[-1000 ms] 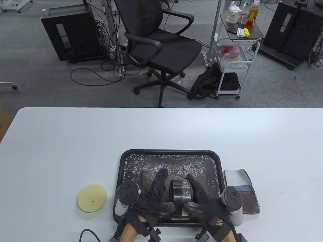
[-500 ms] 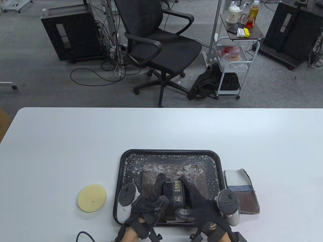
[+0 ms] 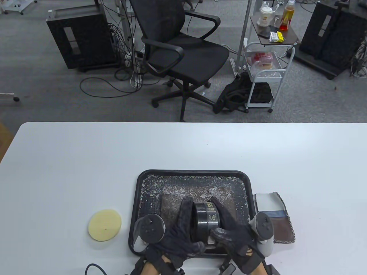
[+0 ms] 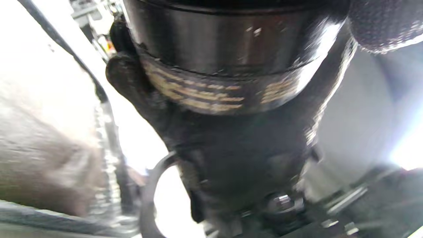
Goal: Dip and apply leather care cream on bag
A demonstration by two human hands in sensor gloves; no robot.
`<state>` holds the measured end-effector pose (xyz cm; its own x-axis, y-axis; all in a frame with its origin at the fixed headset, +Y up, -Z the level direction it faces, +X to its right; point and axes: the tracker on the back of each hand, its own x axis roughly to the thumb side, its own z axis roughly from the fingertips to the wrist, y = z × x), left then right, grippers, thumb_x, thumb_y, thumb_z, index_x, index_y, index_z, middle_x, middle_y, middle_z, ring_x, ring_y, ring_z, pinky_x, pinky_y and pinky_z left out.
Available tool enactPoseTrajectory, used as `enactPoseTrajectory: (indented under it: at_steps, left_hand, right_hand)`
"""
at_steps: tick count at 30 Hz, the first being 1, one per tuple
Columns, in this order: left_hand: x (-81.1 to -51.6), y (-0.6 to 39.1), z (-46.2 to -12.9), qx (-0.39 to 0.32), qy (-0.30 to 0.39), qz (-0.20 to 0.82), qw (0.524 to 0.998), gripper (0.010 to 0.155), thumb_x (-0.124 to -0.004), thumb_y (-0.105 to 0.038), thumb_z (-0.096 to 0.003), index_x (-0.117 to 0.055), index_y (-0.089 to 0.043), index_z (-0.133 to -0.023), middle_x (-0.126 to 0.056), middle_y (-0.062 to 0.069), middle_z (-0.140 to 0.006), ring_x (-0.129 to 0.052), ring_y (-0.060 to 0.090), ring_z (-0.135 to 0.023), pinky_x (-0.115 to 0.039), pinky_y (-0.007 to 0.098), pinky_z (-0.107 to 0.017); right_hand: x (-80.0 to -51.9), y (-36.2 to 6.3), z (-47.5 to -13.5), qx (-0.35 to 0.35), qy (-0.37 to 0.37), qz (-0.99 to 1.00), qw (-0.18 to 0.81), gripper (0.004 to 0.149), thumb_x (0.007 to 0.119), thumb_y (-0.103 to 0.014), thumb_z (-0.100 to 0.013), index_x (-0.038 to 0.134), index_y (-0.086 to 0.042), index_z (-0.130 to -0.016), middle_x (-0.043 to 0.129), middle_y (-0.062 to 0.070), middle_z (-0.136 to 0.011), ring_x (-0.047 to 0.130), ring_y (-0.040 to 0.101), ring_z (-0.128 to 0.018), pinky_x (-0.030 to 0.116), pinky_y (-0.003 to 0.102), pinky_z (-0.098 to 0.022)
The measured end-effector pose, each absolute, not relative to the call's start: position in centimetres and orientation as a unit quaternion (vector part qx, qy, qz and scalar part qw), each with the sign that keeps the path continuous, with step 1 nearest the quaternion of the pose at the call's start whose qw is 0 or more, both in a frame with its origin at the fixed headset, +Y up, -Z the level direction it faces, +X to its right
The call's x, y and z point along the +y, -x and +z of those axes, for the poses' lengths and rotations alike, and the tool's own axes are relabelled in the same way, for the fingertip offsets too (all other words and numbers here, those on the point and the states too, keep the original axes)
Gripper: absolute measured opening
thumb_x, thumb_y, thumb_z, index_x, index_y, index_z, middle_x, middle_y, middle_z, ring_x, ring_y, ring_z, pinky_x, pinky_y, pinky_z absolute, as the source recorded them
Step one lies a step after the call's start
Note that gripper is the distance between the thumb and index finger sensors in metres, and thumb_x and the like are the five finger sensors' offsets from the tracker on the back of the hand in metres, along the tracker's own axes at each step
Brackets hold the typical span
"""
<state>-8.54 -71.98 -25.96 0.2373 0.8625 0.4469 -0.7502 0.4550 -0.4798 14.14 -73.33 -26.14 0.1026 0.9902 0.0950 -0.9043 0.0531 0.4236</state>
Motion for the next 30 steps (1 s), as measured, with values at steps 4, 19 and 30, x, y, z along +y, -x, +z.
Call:
enactPoseTrajectory:
  at_steps: [4,19,30]
  left_hand:
    - [-72.9,8.7,-26.1,-0.294,0.111,0.571,0.758,0.111,-0.075,-0.085,-0.0303,0.000,-0.041,-0.098,-0.003,-0.001,-0.111,-0.029,0.043,-0.107,-0.062,0.062,-0.068]
    - [-75.0,10.2,-26.1,-0.140,0.234,0.669,0.692,0.110,-0.052,-0.095,-0.0318,-0.008,-0.024,-0.104,-0.022,0.014,-0.112,-0.045,0.051,-0.101,-0.066,0.061,-0.066]
    - [-71.4,9.0,-25.6,-0.358,0.090,0.594,0.715,0.111,-0.075,-0.084,-0.0322,0.009,-0.044,-0.095,0.012,-0.007,-0.107,0.008,0.033,-0.104,-0.022,0.072,-0.073]
  right_hand:
    - [-73.2,-14.1,-26.0,0.094,-0.194,0.690,0.691,0.113,0.088,-0.073,-0.035,0.030,-0.017,-0.114,0.030,0.025,-0.114,0.058,0.065,-0.094,0.071,0.068,-0.060]
    - [-72.4,-13.0,-25.5,0.044,-0.212,0.777,0.591,0.112,0.090,-0.072,-0.033,0.034,-0.019,-0.114,0.035,0.023,-0.114,0.060,0.064,-0.095,0.072,0.068,-0.060]
    - [-73.5,-13.7,-25.5,0.108,-0.184,0.653,0.727,0.111,0.084,-0.077,-0.037,0.032,-0.015,-0.114,0.036,0.026,-0.112,0.065,0.065,-0.091,0.077,0.065,-0.057]
